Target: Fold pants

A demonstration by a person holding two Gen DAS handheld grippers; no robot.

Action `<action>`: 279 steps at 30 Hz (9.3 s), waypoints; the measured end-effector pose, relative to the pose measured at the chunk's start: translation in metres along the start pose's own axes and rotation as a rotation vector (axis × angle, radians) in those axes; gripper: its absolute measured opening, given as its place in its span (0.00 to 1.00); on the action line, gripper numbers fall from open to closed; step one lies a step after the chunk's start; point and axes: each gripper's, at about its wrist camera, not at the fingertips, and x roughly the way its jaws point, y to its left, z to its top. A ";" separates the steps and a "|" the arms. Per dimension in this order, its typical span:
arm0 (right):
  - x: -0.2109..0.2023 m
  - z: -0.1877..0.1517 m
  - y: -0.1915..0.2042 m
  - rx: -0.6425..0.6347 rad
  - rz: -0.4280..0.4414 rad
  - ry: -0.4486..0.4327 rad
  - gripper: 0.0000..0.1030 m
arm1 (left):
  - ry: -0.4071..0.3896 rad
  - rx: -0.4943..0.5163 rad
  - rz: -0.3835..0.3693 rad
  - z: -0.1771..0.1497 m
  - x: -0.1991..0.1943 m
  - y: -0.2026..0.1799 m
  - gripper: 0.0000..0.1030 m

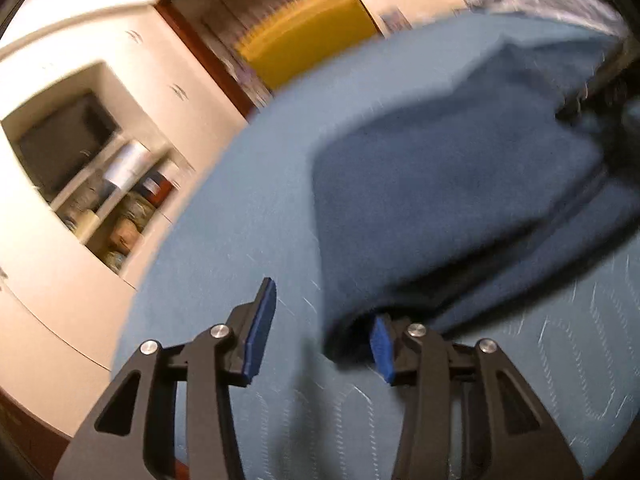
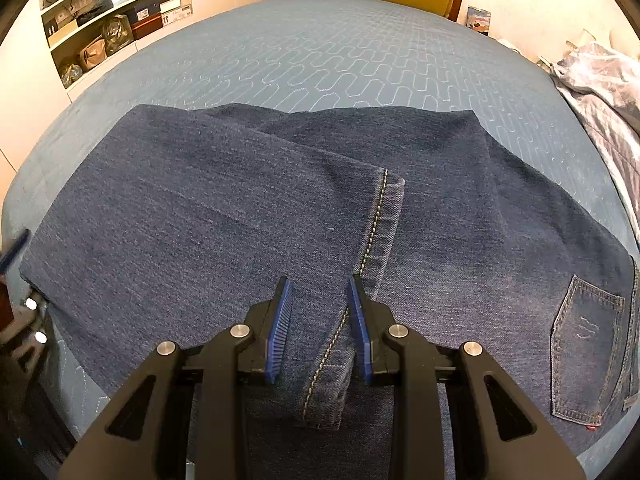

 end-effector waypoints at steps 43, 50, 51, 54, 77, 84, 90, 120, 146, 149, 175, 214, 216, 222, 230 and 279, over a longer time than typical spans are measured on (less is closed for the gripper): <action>-0.033 0.020 -0.013 0.091 -0.089 -0.094 0.59 | 0.202 -0.401 -0.491 0.157 0.109 0.040 0.28; -0.022 0.037 -0.010 0.088 -0.101 -0.092 0.59 | 0.182 -0.494 -0.406 0.118 0.064 0.035 0.28; -0.019 0.039 -0.009 0.087 -0.103 -0.094 0.60 | 0.177 -0.494 -0.379 0.106 0.054 0.032 0.28; -0.003 0.044 -0.011 0.088 -0.128 -0.079 0.60 | 0.206 -0.450 -0.354 0.082 0.041 0.019 0.28; -0.009 -0.014 -0.030 0.093 -0.155 -0.035 0.73 | 0.155 -0.639 -0.445 -0.023 0.004 0.060 0.55; -0.042 -0.007 -0.015 0.095 -0.128 -0.103 0.73 | 0.171 -0.894 -0.626 -0.041 0.010 0.097 0.53; -0.026 -0.005 -0.002 0.031 -0.179 -0.057 0.73 | 0.208 -1.075 -0.790 -0.059 0.027 0.105 0.52; 0.028 0.157 0.195 -0.194 0.128 0.303 0.76 | 0.012 -0.802 -0.474 0.000 -0.041 0.087 0.12; -0.063 0.172 0.038 0.066 0.482 0.171 0.17 | -0.133 -0.723 -0.405 0.056 -0.088 0.037 0.11; -0.109 0.161 -0.057 0.164 0.540 0.082 0.17 | -0.251 -0.551 -0.310 0.109 -0.134 0.002 0.11; 0.011 -0.033 -0.380 0.491 0.560 0.065 0.18 | -0.498 0.447 -0.015 0.145 -0.171 -0.389 0.12; -0.035 -0.080 -0.477 0.502 0.416 -0.094 0.25 | -0.573 0.591 -0.104 0.179 -0.191 -0.465 0.41; -0.053 -0.083 -0.489 0.554 0.366 -0.133 0.29 | -0.593 0.552 -0.148 0.180 -0.200 -0.457 0.59; -0.097 -0.080 -0.488 0.518 0.162 -0.158 0.32 | -0.585 0.450 -0.294 0.180 -0.221 -0.417 0.62; -0.117 -0.062 -0.429 0.317 -0.035 -0.206 0.53 | -0.437 0.113 -0.559 0.188 -0.201 -0.342 0.55; -0.085 -0.100 -0.329 0.343 -0.214 -0.138 0.67 | 0.054 -0.175 -0.674 0.237 -0.056 -0.229 0.34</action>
